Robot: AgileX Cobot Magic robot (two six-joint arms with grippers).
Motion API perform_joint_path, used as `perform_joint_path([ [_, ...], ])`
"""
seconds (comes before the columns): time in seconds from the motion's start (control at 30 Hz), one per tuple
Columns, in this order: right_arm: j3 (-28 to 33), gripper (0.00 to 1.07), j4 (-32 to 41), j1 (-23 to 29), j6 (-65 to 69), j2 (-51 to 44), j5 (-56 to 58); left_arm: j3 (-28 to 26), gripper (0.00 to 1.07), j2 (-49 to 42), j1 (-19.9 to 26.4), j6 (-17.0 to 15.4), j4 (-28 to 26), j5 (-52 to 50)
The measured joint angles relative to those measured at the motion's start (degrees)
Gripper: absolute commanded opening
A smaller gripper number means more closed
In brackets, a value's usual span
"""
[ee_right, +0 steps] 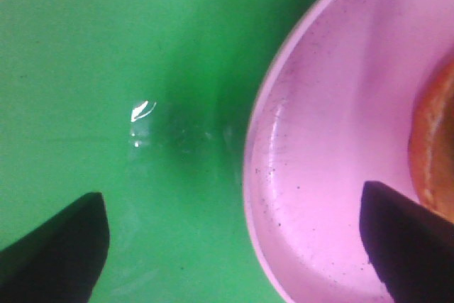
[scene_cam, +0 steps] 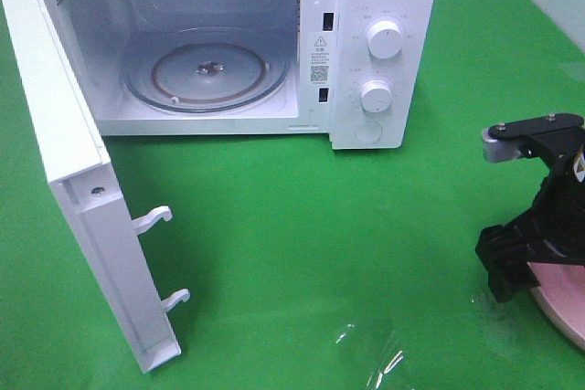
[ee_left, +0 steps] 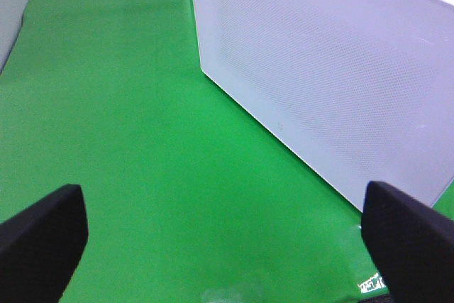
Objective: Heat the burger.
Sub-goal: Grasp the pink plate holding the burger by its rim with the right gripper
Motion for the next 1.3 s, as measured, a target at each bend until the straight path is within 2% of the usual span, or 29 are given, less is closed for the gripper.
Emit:
perform_joint_path([
  [0.6, 1.1, 0.87, -1.8, 0.0, 0.6, 10.7, -9.5, 0.0, 0.98, 0.0, 0.0, 0.0, 0.0, 0.0],
  [0.73, 1.1, 0.83, -2.5, 0.0, 1.7, 11.6, -10.3, 0.0, 0.98, 0.0, 0.0, 0.0, 0.0, 0.0],
  [0.8, 1.1, 0.71, -4.2, 0.0, 3.3, 11.6, -10.3, 0.0, 0.98, 0.0, 0.0, 0.0, 0.0, 0.0],
  [0.83, 1.1, 0.71, -4.2, 0.0, 3.3, 11.6, -10.3, 0.0, 0.98, 0.0, 0.0, 0.0, 0.0, 0.0],
  [0.87, 1.1, 0.61, -4.6, 0.0, 3.7, 11.6, -10.3, 0.0, 0.98, 0.0, 0.0, 0.0, 0.0, 0.0],
  [0.9, 1.1, 0.61, -4.6, 0.0, 3.7, 11.6, -10.3, 0.0, 0.98, 0.0, 0.0, 0.0, 0.0, 0.0],
  [0.97, 1.1, 0.37, -6.0, 0.0, 5.2, 11.6, -10.3, 0.0, 0.98, 0.0, 0.0, 0.0, 0.0, 0.0],
  [1.0, 1.1, 0.37, -6.0, 0.0, 5.2, 11.6, -10.3, 0.0, 0.98, 0.0, 0.0, 0.0, 0.0, 0.0],
  [1.03, 1.1, 0.3, -6.1, 0.0, 5.3, 11.6, -10.2, 0.0, 0.98, 0.0, 0.0, 0.0, 0.0, 0.0],
  [1.07, 1.1, 0.3, -6.1, 0.0, 5.3, 11.6, -10.2, 0.0, 0.98, 0.0, 0.0, 0.0, 0.0, 0.0],
  [1.1, 1.1, 0.19, -6.4, 0.0, 5.6, 11.6, -10.0, 0.0, 0.98, 0.0, 0.0, 0.0, 0.0, 0.0],
  [1.13, 1.1, 0.19, -6.4, 0.0, 5.6, 11.6, -10.0, 0.0, 0.98, 0.0, 0.0, 0.0, 0.0, 0.0],
  [1.2, 1.1, 0.01, -8.3, -0.2, 6.1, 11.6, -9.6, 0.0, 0.98, 0.0, 0.0, 0.0, 0.0, 0.0],
  [1.3, 1.1, 0.0, -8.7, -0.2, 6.4, 11.6, -9.2, 0.0, 0.98, 0.0, 0.0, 0.0, 0.0, 0.0],
])
